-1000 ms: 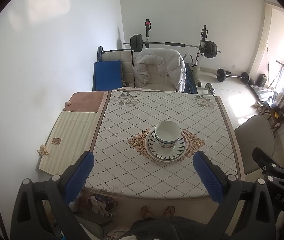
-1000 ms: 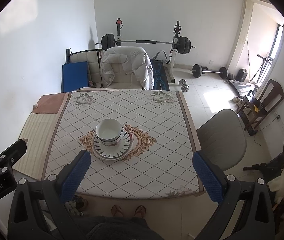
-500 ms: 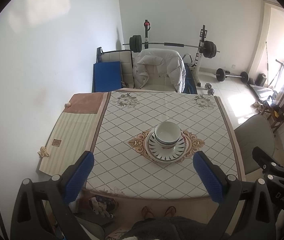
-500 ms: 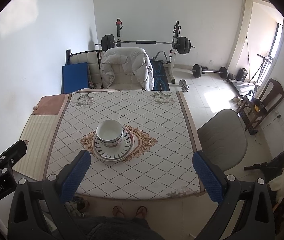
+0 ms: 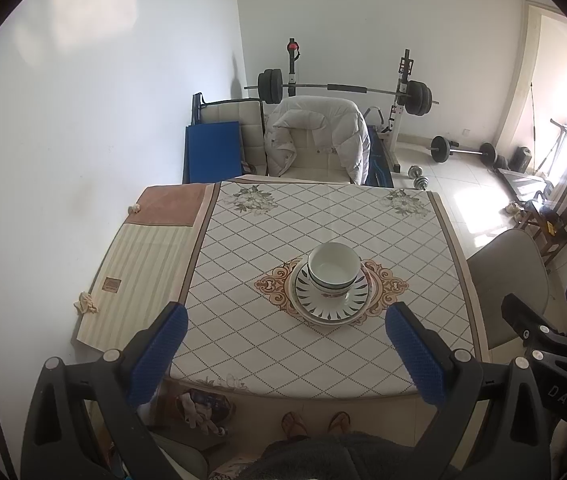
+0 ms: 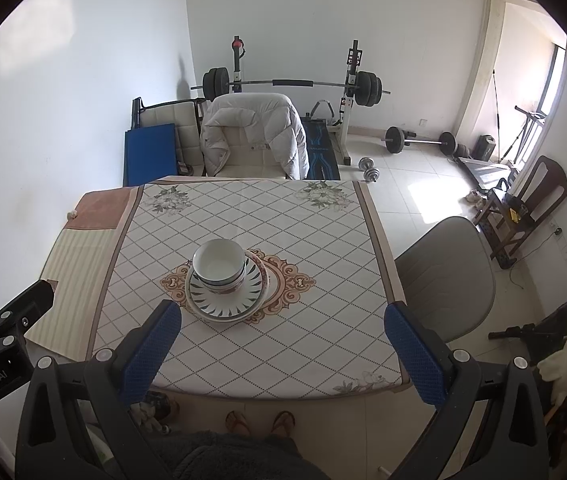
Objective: Organize plates and bowls
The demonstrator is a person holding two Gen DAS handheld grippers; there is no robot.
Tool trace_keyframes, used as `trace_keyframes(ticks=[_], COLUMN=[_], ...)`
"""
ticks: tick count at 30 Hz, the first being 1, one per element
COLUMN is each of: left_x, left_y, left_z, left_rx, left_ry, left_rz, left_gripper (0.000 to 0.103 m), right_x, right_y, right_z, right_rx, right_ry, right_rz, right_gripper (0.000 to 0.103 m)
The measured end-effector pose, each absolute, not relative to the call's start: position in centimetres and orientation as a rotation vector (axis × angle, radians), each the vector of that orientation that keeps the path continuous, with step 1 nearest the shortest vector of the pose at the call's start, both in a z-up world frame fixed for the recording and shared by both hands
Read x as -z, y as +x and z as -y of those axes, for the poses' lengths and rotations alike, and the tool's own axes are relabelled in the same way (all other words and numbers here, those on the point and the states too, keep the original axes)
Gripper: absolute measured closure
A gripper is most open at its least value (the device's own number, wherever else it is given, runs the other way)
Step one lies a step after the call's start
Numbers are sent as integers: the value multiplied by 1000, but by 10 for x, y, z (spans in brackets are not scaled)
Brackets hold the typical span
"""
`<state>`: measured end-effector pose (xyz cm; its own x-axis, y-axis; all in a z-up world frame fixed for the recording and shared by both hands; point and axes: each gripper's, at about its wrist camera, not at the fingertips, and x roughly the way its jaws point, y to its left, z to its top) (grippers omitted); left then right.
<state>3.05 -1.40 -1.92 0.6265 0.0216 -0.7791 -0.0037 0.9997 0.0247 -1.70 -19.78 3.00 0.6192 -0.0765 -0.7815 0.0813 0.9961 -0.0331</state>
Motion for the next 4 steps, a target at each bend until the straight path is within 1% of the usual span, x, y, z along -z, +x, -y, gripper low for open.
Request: trace_keyframes(ticks=[4], left_x=[19], left_y=[31], left_z=[13], left_rx=[-15], left_ry=[22], left_rz=[-894], left_gripper=[2], right_x=[-29], right_y=[-17], right_z=[200], right_rx=[87], right_ry=[7], right_rz=[-899], right_gripper=[0])
